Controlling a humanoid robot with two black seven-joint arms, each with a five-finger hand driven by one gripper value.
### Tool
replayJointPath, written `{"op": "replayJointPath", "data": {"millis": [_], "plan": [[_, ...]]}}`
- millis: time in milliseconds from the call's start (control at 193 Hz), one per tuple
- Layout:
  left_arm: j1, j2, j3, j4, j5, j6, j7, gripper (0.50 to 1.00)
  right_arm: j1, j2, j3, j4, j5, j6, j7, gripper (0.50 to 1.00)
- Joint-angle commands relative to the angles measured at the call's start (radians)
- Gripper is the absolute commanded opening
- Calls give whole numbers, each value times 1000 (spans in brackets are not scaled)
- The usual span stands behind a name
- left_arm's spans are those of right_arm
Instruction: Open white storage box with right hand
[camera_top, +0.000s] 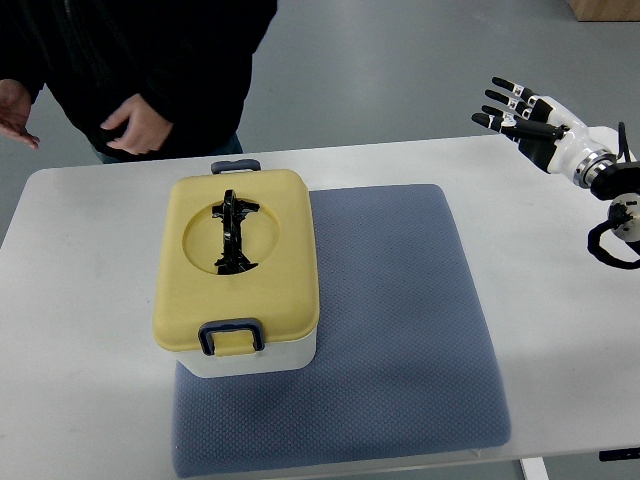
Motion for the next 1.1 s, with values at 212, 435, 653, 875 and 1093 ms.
{"op": "replayJointPath", "data": {"millis": [212,435,653,875,1093], "plan": [[0,0,-1,-3,0,-1,0,1000,0,0,1,2,0,2,-2,932],[0,0,4,5,0,1,0,1000,0,0,-1,0,-1,2,-2,932],[0,0,2,5,0,1,0,1000,2,-2,2,0,-1,19,0,932],[0,0,2,5,0,-1,0,1000,0,-2,2,0,-1,21,0,932],[0,0,2,5,0,1,0,1000,2,-2,1,-3,-1,42,0,932]]}}
